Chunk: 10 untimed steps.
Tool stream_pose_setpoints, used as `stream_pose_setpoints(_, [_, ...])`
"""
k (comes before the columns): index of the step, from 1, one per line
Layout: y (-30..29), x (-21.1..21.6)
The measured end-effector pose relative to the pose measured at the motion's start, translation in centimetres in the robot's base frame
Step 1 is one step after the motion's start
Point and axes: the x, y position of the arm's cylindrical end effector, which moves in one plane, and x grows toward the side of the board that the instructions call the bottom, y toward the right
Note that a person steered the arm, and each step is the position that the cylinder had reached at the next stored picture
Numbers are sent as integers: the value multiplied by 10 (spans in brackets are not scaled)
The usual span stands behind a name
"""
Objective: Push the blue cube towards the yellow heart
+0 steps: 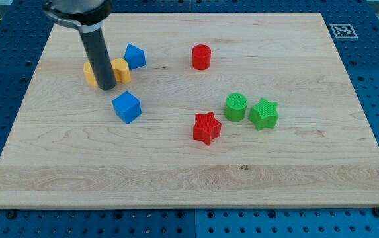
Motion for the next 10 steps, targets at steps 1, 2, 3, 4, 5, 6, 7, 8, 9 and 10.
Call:
stream_pose_setpoints(1, [-8,42])
stream_pose_setpoints(2, [-6,85])
stream_pose_setpoints(3, [1,86])
stream_pose_setpoints(4, [13,77])
stream_pose_setpoints(5, [31,74])
stream_pose_setpoints(6, [60,74])
stream_pose_setpoints(7, [87,72])
stream_pose_setpoints(8, [102,68])
stream_pose_setpoints(9, [112,56])
stream_pose_setpoints(10, [112,43])
